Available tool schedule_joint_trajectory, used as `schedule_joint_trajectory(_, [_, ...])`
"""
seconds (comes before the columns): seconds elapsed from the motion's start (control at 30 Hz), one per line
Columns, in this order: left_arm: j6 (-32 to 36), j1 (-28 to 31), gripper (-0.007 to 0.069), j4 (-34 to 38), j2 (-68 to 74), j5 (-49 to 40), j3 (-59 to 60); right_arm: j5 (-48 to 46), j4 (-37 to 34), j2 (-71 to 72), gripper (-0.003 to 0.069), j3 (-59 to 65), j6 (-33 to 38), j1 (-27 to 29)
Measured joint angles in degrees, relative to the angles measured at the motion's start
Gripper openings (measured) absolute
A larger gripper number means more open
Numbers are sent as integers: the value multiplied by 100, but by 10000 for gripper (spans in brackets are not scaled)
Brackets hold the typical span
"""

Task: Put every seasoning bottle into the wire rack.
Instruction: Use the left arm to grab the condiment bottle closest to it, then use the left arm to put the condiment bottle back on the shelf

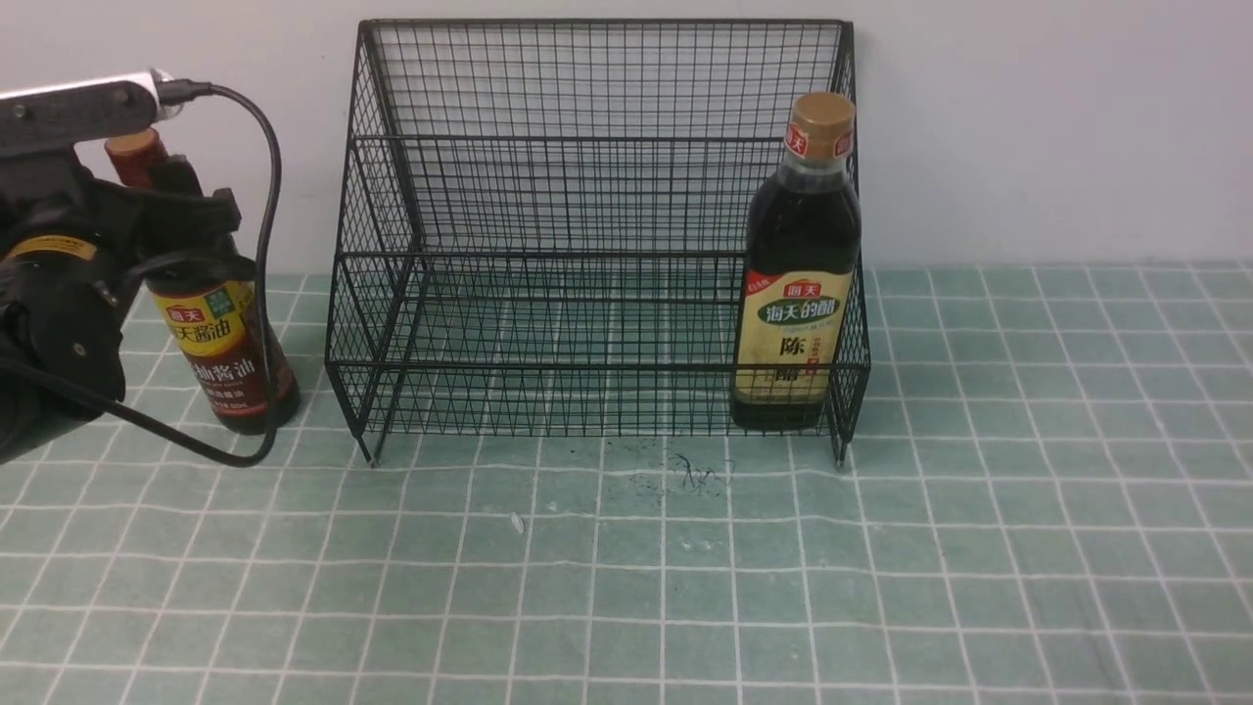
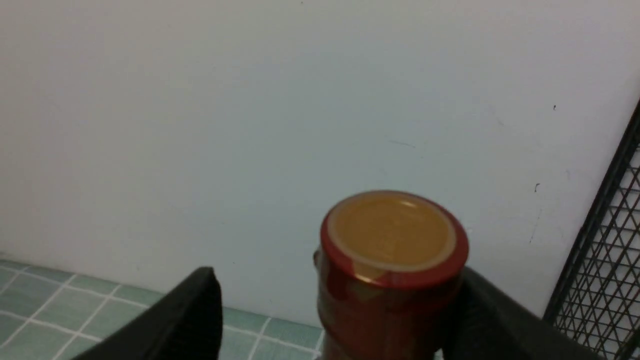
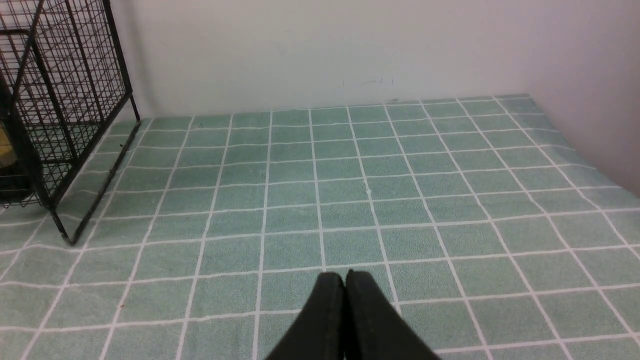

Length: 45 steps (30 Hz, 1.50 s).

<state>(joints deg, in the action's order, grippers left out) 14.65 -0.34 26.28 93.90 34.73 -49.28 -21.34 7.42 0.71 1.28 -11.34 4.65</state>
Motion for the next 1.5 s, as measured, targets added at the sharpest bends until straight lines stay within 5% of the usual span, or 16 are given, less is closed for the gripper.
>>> schedule_joint_trajectory(0.17, [-7,0,494,-115,0,-23,0,0,0,0,-15,0,0,0])
schedule_joint_trajectory(0.33, [-41,-10,272,-351,-13,-182,0,0,0,0,-15,0,0,0])
schedule_joint_trajectory(0.57, [-41,-10,284,-554,-619,-1418,-99,0,0,0,-15,0,0,0])
schedule_joint_trajectory(0.9, [-102,-23,284,-647,-1629,-3046,-1715,0,0,0,-15,0,0,0])
schedule_joint_trajectory(1.5, [-95,-1302,284,-700,-382,-2764,-3150,0,0,0,-15,0,0,0])
